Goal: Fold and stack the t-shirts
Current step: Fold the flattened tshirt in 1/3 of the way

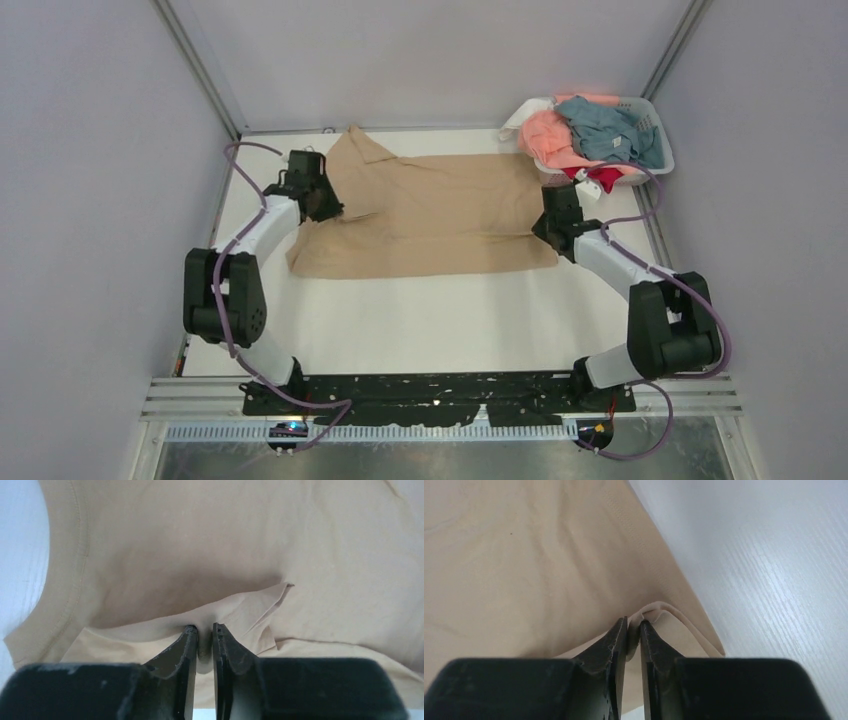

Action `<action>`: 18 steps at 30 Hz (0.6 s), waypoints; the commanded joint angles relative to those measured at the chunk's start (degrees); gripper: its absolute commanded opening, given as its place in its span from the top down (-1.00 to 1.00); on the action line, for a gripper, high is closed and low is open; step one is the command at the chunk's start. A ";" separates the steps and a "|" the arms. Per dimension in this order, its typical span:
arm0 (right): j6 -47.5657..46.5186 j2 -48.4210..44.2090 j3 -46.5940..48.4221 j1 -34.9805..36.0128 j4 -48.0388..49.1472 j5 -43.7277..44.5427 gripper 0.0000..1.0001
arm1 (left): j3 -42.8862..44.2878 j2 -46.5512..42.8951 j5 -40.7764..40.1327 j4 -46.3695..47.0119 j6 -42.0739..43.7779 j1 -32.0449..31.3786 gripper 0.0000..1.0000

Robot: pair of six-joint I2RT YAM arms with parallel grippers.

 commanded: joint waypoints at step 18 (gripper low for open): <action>-3.73 -6.55 -2.38 -1.27 1.60 -7.44 -0.90 | 2.09 -3.73 14.15 -6.01 -4.11 2.79 -0.99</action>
